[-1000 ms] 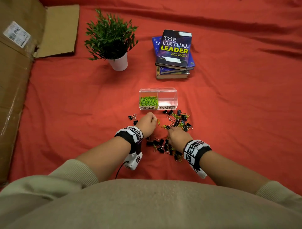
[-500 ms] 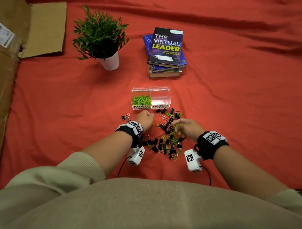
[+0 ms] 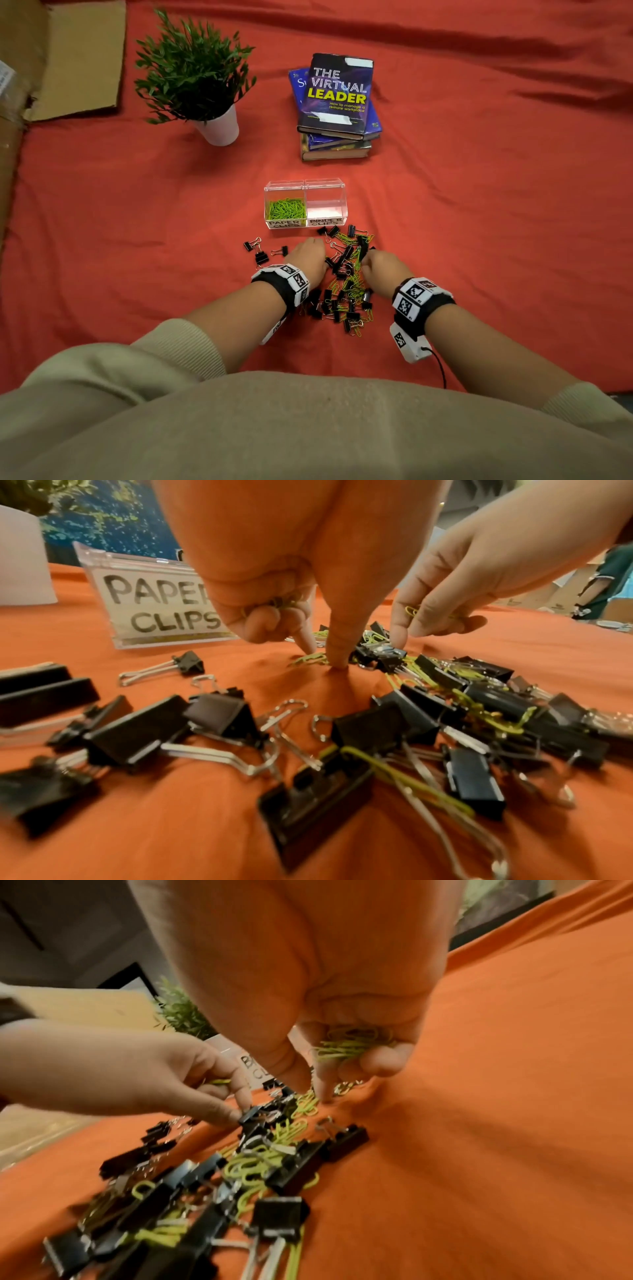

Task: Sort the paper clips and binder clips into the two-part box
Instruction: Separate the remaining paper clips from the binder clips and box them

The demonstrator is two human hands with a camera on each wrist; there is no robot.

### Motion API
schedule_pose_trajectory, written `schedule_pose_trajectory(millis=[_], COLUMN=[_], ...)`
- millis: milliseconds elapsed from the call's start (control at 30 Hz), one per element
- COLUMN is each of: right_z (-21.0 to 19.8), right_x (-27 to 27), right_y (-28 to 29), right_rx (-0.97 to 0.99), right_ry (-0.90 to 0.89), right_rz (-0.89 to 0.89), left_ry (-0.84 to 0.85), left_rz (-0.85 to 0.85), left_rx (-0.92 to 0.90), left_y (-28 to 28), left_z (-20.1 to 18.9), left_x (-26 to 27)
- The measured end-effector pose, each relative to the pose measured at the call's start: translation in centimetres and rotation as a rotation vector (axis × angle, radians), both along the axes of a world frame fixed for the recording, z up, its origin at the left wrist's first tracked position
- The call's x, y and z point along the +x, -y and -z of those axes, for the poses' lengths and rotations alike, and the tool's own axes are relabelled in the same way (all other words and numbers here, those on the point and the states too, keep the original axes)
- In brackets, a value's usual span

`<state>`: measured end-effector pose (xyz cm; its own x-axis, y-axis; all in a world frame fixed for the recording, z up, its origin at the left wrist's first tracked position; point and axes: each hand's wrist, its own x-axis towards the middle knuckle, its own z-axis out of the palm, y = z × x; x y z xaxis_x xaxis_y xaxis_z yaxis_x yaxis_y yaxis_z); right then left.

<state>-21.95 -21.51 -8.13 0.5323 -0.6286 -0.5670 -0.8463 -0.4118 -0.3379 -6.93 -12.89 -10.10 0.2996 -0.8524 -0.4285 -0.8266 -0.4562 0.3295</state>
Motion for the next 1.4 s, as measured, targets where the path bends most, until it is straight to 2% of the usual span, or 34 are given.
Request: schedule_pose_trajectory(millis=[167, 333, 467, 600, 767, 867, 1000, 1100, 1233, 1333, 1400], right_z=[0.7, 1.1, 1.3, -0.2, -4.5, -6.1, -6.7, -5.5, -4.0, -3.9, -4.2], right_x=[-0.3, 0.7, 1.4, 1.7, 5.0, 9.3, 15.7, 19.2, 20.2, 19.3, 18.0], right_y=[-1.2, -2.4, -2.9, -1.5, 1.4, 2.4, 2.4, 1.7, 0.8, 1.1, 1.8], right_rx=[-0.091, -0.006, 0.111, 0.248, 0.394, 0.325, 0.067, -0.066, -0.119, -0.098, -0.085], right_ry=[0.008, 0.031, -0.024, 0.035, 0.211, 0.314, 0.3, 0.191, 0.088, 0.142, 0.246], right_rz=[-0.102, -0.089, -0.168, -0.128, 0.027, 0.043, -0.106, -0.234, -0.365, -0.342, -0.235], left_ry=[0.031, 0.148, 0.206, 0.113, -0.101, -0.179, -0.304, -0.299, -0.207, -0.172, -0.145], left_rz=[0.02, 0.084, 0.152, 0.089, -0.143, -0.27, -0.408, -0.377, -0.291, -0.257, -0.234], left_rx=[0.034, 0.081, 0.093, 0.089, -0.009, -0.061, -0.069, -0.061, -0.017, -0.041, -0.072], left_y=[-0.2, -0.9, -1.7, -2.7, -3.6, -4.2, -4.7, -5.4, -5.2, -3.9, -2.5], left_z=[0.0, -0.3, -0.3, -0.2, -0.9, -1.3, -2.0, -2.5, -3.6, -4.3, -4.8], left_x=[0.2, 0.0, 0.1, 0.7, 1.9, 2.7, 4.0, 5.1, 7.0, 8.9, 9.7])
